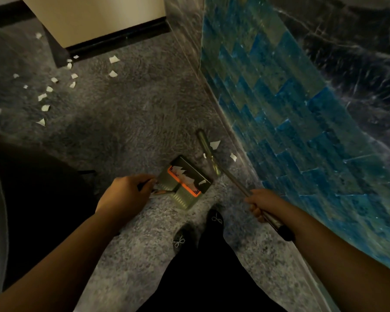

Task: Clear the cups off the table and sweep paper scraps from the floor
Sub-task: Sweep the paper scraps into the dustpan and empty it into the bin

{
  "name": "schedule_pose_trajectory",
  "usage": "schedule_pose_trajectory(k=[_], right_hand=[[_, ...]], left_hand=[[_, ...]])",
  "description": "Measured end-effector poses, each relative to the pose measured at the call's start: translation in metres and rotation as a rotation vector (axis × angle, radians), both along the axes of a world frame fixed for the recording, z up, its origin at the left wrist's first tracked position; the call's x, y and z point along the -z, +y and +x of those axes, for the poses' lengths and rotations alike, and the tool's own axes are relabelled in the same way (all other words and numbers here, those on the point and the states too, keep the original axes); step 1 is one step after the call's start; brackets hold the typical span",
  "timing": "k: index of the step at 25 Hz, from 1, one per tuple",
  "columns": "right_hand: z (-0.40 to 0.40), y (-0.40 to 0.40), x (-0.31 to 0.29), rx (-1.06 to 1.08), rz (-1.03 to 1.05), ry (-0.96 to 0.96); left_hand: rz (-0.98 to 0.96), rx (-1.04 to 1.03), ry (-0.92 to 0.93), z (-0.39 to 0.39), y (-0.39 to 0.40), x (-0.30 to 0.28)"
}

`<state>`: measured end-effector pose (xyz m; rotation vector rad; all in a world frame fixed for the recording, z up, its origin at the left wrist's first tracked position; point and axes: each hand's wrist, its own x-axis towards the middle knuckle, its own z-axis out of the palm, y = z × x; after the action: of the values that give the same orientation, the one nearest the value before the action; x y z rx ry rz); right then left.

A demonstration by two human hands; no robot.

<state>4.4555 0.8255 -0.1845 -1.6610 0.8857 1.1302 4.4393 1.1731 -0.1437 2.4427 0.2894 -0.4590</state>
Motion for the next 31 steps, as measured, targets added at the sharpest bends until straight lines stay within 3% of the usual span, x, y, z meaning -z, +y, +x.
schedule_pose_trajectory(k=[9,14,18,22,31], right_hand=[[0.053,-0.047,0.043,-0.291,-0.296,-0.037],[0.065,-0.033,0.055,-0.452,-0.294,-0.014],[0.058,-0.022,0.034,-0.399,-0.186,0.031],[0.036,-0.008,0.008,-0.192,-0.064,0.052],[0.041,-0.018,0.006,-0.297,-0.146,-0.096]], left_hand=[[0.014,-0.079,-0.016,0.007,0.014,-0.005],[0.057,-0.074,-0.049,0.002,0.018,-0.003],[0.071,-0.075,-0.051,0.0,0.021,-0.004],[0.072,-0.105,-0.049,-0.004,0.024,-0.006],[0.019,-0.09,-0.064,-0.002,0.007,-0.021]])
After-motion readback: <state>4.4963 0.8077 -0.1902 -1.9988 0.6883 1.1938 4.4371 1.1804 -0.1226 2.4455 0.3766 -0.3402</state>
